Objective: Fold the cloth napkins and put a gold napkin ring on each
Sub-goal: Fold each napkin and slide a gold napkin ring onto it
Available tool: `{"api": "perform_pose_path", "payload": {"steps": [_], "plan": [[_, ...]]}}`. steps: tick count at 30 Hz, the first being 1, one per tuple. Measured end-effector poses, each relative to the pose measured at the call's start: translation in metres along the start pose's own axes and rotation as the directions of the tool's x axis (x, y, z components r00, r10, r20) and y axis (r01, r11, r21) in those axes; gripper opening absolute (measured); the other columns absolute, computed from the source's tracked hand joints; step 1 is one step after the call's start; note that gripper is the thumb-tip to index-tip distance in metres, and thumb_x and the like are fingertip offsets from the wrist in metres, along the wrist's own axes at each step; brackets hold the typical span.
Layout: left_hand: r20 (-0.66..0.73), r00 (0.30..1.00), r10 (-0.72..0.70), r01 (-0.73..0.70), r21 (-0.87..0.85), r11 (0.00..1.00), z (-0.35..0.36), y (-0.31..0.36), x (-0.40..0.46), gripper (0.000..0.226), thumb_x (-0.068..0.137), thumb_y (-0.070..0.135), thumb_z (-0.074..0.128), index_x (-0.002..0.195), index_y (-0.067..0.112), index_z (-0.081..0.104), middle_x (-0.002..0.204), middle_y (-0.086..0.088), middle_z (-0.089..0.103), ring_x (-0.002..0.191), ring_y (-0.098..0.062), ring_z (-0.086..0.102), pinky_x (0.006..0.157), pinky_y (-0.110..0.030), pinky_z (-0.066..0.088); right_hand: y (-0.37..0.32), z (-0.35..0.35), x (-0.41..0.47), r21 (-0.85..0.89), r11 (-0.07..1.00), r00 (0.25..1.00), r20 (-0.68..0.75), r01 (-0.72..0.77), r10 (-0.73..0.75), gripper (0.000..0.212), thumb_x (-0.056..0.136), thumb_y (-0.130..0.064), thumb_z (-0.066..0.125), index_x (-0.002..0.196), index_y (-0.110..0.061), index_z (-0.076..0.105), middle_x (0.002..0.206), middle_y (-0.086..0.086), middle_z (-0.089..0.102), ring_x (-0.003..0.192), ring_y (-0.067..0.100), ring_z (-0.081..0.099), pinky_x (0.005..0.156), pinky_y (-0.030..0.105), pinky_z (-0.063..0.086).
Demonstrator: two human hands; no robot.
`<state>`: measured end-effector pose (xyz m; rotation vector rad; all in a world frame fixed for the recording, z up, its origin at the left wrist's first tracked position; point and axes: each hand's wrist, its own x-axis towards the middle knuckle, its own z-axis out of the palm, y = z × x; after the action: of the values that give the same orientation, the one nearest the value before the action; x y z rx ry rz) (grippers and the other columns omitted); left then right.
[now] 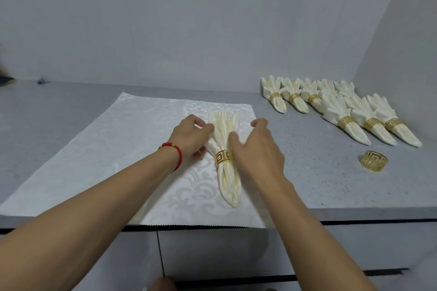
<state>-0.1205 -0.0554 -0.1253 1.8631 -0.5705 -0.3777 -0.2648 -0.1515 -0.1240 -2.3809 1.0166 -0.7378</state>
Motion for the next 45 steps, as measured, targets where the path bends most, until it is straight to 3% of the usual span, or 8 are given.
{"api": "perform_pose_path", "payload": {"steps": [6,12,15,18,22,35,40,45], "plan": [[-0.029,0.998,0.06,-0.059,0.04,0.997,0.012,0.011,-0.008,0.026,0.086,0.03,0.062,0.109,0.019,0.059,0.098,-0.005,0.07,0.074,-0.024,0.074,0.07,-0.043,0.064,-0.012,0.0,-0.018,-0.142,0.99,0.968,0.251,0.011,0.025,0.085,0.09,-0.061,0.059,0.147,-0.015,0.017,0.104,0.003,0.055,0.096,0.029,0.056,0.076,0.039,0.037],[0.04,0.991,0.125,-0.119,-0.13,0.984,0.046,0.033,-0.008,0.038,0.093,0.032,0.057,0.129,0.021,0.049,0.101,0.002,0.064,0.085,-0.018,0.073,0.086,-0.042,0.061,0.031,-0.024,0.014,-0.056,0.996,0.993,0.097,-0.064,0.069,0.074,0.087,-0.051,0.069,0.137,-0.016,0.026,0.106,0.006,0.054,0.093,0.032,0.057,0.074,0.041,0.045],[0.161,0.954,0.253,-0.273,0.119,0.955,0.076,0.033,-0.007,0.036,0.097,0.033,0.055,0.131,0.021,0.054,0.121,0.004,0.062,0.108,-0.016,0.062,0.098,-0.034,0.05,0.078,-0.041,0.044,-0.15,0.98,0.991,-0.043,-0.129,0.124,0.067,0.089,-0.047,0.068,0.134,-0.015,0.03,0.105,0.007,0.054,0.086,0.031,0.053,0.068,0.039,0.043],[0.279,0.862,0.422,-0.506,0.432,0.747,0.104,0.021,-0.006,0.039,0.099,0.035,0.049,0.134,0.019,0.054,0.135,0.002,0.057,0.126,-0.018,0.05,0.103,-0.036,0.041,0.126,-0.054,0.076,-0.209,0.952,0.969,-0.153,-0.222,0.193,0.064,0.093,-0.041,0.066,0.138,-0.012,0.031,0.117,0.014,0.059,0.098,0.037,0.059,0.07,0.04,0.043],[0.336,0.836,0.435,-0.543,0.624,0.562,0.122,-0.002,0.001,0.041,0.099,0.043,0.038,0.129,0.02,0.056,0.13,0.005,0.057,0.123,-0.018,0.048,0.109,-0.044,0.035,0.173,-0.057,0.113,-0.205,0.929,0.932,-0.265,-0.307,0.249,0.06,0.098,-0.041,0.06,0.142,-0.009,0.034,0.125,0.018,0.061,0.112,0.039,0.06,0.074,0.041,0.038],[0.309,0.823,0.477,-0.55,0.645,0.53,0.131,-0.01,0.006,0.033,0.1,0.04,0.033,0.121,0.025,0.053,0.119,0.013,0.052,0.115,-0.01,0.047,0.11,-0.039,0.03,0.215,-0.041,0.188,-0.409,0.874,0.931,-0.347,-0.261,0.116,0.05,0.1,-0.047,0.059,0.124,-0.004,0.046,0.112,0.019,0.065,0.102,0.038,0.064,0.066,0.038,0.039],[0.309,0.824,0.475,-0.552,0.63,0.546,0.13,-0.01,0.006,0.031,0.101,0.039,0.034,0.122,0.026,0.053,0.12,0.014,0.051,0.116,-0.009,0.045,0.112,-0.039,0.029,0.208,-0.036,0.186,-0.476,0.84,0.912,-0.406,-0.261,0.054,0.052,0.1,-0.051,0.05,0.124,-0.005,0.051,0.12,0.019,0.061,0.111,0.037,0.054,0.087,0.048,0.042],[0.318,0.835,0.448,-0.543,0.603,0.585,0.128,-0.011,0.009,0.031,0.099,0.037,0.04,0.124,0.025,0.053,0.124,0.013,0.051,0.119,-0.011,0.045,0.112,-0.039,0.027,0.154,-0.04,0.135,-0.398,0.915,0.941,-0.28,0.066,-0.189,0.03,0.101,-0.036,0.046,0.121,-0.017,0.058,0.114,0.005,0.063,0.104,0.024,0.055,0.093,0.044,0.043]]}}
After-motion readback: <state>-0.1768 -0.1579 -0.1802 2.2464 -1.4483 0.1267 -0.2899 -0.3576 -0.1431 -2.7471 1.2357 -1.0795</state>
